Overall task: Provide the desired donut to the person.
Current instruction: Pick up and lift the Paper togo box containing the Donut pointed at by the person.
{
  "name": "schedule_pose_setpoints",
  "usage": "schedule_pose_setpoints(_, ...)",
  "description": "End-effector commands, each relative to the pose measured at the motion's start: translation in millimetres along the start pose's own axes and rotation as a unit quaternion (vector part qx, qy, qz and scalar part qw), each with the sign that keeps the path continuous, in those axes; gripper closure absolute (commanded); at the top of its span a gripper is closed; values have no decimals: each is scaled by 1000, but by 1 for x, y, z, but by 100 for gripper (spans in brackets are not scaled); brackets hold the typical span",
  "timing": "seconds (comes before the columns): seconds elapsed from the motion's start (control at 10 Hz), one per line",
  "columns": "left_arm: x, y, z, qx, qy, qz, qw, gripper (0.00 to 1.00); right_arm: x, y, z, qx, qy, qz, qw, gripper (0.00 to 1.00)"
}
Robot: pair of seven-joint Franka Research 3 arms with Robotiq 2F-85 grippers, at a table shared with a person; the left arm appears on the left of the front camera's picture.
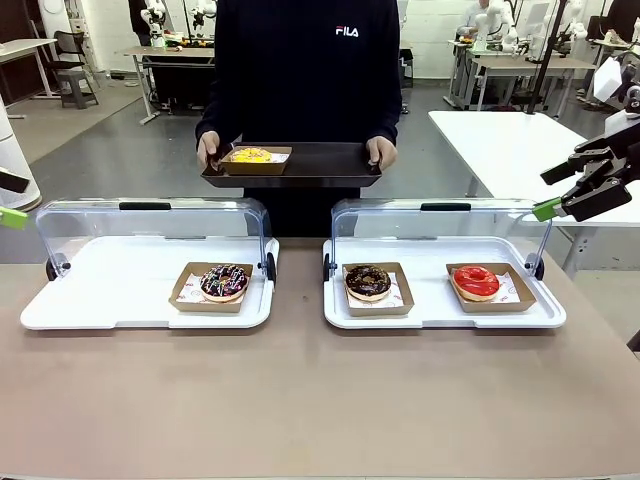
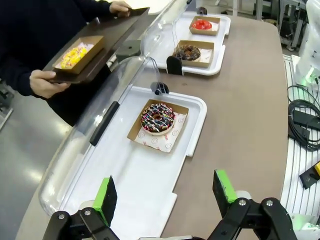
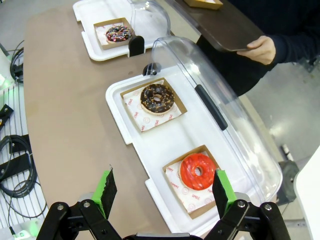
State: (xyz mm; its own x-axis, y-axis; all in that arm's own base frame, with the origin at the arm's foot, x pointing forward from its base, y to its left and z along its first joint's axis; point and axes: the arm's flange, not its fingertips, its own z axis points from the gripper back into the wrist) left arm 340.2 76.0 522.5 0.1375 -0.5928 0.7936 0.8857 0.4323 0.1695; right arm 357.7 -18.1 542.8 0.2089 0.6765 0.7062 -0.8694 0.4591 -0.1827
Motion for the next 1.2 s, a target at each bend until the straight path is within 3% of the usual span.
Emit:
schedule_pose_setpoints(0.0, -8, -1, -1, 22, -27, -13, 999, 0, -2, 0, -3, 8, -15, 2, 1000, 0)
schedule_pose_setpoints(0.3, -5, 3, -2, 9, -23, -9, 1000, 0, -2, 0, -3, 8, -15, 2, 1000, 0)
schedule_pose_setpoints(0.4, -1, 5, -6, -20, -10, -29, 999, 0, -2, 0, -3, 8, -15, 2, 1000, 0)
schedule_pose_setpoints(0.5, -1, 1, 2, 10, -14, -3, 1000, 0, -2, 0, -3, 8, -15, 2, 1000, 0)
schedule_pose_setpoints(1.1, -1, 1, 2, 10, -14, -3, 1000, 0, -2, 0, -3, 8, -15, 2, 1000, 0)
